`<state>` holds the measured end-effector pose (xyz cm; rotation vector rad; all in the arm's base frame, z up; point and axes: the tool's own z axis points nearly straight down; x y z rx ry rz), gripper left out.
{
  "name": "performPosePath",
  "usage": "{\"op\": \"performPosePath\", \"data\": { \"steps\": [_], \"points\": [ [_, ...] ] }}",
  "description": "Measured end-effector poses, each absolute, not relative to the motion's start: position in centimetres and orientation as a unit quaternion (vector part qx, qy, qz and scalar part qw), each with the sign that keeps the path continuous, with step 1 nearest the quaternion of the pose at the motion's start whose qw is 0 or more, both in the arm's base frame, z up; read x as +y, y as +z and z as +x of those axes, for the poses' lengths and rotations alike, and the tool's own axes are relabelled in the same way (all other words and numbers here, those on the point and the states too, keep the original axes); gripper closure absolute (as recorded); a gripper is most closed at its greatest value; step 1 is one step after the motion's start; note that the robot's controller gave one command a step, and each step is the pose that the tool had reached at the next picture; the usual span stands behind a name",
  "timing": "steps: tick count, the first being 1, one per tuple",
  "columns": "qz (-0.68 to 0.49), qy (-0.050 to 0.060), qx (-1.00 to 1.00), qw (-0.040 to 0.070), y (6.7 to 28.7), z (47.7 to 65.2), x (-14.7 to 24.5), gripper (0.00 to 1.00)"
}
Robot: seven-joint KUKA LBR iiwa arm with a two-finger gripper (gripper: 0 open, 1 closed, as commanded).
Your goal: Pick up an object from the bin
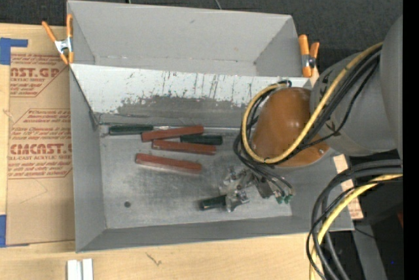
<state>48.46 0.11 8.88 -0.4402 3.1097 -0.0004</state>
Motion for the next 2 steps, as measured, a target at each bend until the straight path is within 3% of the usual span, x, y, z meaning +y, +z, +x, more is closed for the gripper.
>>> {"op": "performPosePath", "data": {
  "steps": [2],
  "points": [
    [-0.14,0.0,0.99,0.0,12.0,48.5,0.2,1.0]
  ]
}}
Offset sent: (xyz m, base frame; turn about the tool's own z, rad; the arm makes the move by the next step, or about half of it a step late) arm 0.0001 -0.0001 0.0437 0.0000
